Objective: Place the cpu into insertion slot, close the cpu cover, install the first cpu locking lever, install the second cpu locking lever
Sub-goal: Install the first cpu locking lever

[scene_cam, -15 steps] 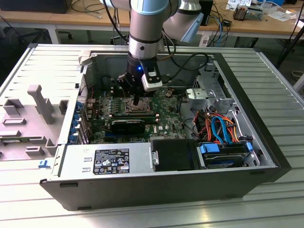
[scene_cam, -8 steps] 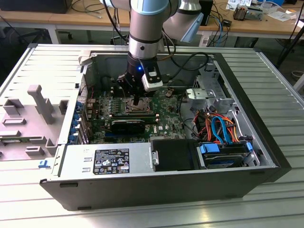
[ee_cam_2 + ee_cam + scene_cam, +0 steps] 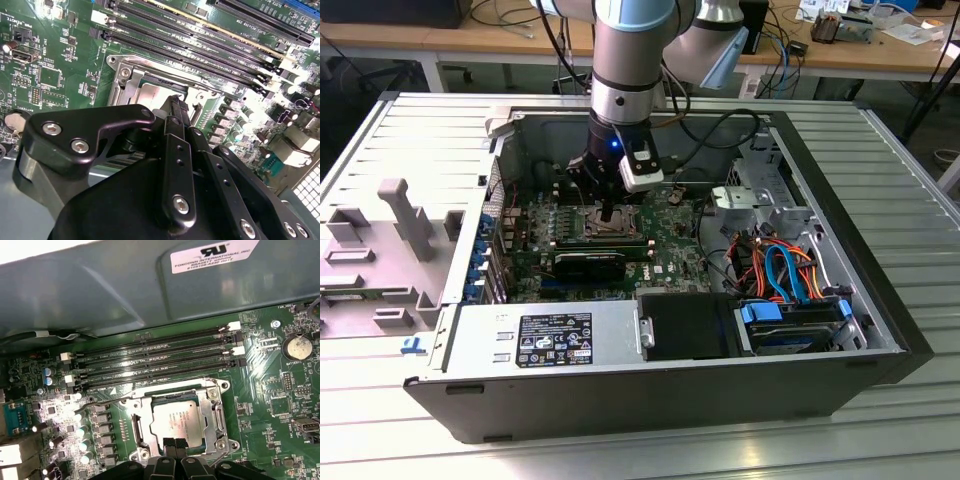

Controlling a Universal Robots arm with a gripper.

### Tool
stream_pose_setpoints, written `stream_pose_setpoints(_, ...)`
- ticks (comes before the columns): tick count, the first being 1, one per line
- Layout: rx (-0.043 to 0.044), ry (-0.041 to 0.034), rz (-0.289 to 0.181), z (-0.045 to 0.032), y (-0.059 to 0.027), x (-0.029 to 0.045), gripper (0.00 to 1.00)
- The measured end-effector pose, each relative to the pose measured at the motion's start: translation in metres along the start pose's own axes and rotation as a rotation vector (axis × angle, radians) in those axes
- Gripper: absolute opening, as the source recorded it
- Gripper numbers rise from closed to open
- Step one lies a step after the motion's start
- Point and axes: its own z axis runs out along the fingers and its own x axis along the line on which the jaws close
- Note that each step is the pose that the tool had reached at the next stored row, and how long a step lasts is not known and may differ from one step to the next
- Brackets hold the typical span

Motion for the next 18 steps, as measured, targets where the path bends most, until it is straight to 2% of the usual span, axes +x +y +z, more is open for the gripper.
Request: stream_pose_setpoints(18,0.0030,-0.0022,-0.037,0.0000,0.0000,0.0000,0.11)
